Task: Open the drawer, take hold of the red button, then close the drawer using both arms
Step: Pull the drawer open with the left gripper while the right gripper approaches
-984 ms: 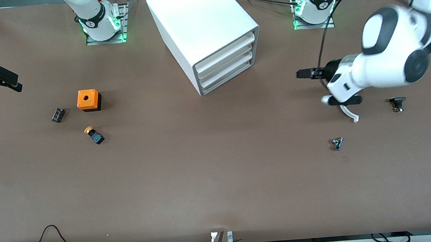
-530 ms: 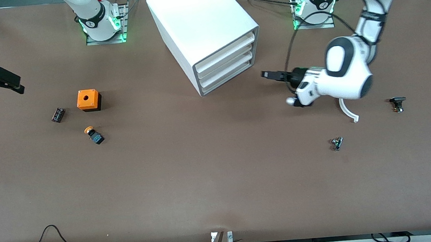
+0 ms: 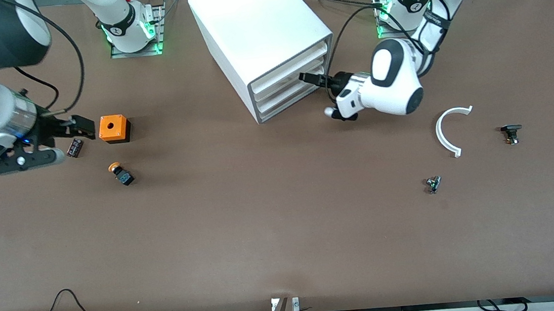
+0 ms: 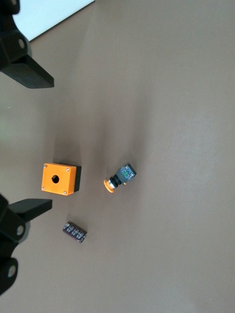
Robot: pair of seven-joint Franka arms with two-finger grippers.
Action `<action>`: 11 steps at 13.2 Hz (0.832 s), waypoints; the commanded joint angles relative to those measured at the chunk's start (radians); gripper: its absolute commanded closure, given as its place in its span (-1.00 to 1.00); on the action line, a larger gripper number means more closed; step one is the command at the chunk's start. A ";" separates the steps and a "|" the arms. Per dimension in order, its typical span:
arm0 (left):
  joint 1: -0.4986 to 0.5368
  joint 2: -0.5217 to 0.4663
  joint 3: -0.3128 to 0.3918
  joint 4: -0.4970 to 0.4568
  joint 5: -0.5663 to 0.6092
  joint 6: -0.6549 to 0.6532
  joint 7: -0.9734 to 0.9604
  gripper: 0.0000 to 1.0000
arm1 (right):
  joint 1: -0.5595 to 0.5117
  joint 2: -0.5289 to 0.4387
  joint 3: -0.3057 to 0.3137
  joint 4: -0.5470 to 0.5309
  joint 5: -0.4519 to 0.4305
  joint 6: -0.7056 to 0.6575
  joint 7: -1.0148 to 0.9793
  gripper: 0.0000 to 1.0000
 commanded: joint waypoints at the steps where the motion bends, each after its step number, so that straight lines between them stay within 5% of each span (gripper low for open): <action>1: 0.009 -0.014 -0.064 -0.041 -0.055 0.075 0.033 -0.97 | 0.018 0.018 0.001 0.032 0.001 0.017 -0.022 -1.00; 3: -0.004 -0.014 -0.085 -0.049 -0.055 0.114 0.040 -0.74 | 0.027 0.019 0.002 0.034 0.005 0.023 -0.021 -1.00; 4: -0.004 -0.014 -0.085 -0.051 -0.054 0.115 0.054 -0.10 | 0.044 0.019 0.002 0.034 0.031 0.042 -0.019 -1.00; 5: -0.002 -0.013 -0.084 -0.057 -0.055 0.114 0.103 0.99 | 0.062 0.022 0.002 0.032 0.051 0.061 -0.019 -1.00; 11: 0.048 -0.035 -0.003 -0.055 -0.045 0.117 0.119 1.00 | 0.243 0.050 0.002 0.036 0.058 0.144 -0.003 -1.00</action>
